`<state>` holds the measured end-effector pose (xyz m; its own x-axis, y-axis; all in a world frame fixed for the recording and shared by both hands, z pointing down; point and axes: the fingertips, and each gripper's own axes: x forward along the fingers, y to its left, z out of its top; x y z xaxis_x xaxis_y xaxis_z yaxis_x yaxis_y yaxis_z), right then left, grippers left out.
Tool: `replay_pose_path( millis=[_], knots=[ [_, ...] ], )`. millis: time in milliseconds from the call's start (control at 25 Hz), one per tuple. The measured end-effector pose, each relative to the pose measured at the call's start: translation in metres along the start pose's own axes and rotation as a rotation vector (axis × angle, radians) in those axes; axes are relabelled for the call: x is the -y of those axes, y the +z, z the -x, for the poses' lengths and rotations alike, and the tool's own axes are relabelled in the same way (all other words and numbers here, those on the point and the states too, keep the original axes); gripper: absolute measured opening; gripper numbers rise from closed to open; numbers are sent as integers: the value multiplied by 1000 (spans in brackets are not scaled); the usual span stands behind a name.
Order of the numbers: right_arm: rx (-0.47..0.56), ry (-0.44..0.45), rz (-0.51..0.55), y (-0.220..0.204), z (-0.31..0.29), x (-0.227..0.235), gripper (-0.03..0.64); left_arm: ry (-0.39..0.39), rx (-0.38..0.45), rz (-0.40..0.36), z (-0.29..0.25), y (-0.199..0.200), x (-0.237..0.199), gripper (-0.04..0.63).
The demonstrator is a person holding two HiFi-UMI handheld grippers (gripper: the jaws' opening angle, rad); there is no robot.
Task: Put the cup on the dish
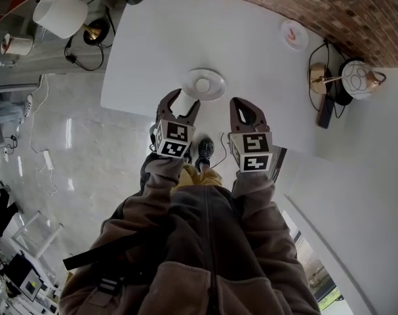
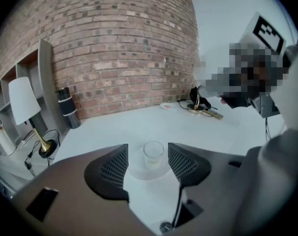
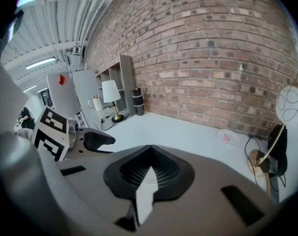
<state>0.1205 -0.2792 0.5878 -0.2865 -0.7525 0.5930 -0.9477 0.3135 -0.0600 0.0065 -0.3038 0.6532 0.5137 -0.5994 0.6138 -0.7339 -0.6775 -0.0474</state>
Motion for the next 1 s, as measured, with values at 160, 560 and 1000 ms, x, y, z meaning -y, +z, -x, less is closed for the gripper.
replay_pose_path(
  millis=[160, 560, 1000],
  knots=[
    [90, -13, 18, 39, 30, -7, 2, 31, 88, -4, 38, 46, -1, 258],
    [261, -31, 69, 113, 91, -25, 2, 145, 294, -30, 123, 144, -20, 86],
    [432, -49, 99, 194, 134, -38, 2, 173, 441, -42, 190, 214, -30, 6]
  ],
)
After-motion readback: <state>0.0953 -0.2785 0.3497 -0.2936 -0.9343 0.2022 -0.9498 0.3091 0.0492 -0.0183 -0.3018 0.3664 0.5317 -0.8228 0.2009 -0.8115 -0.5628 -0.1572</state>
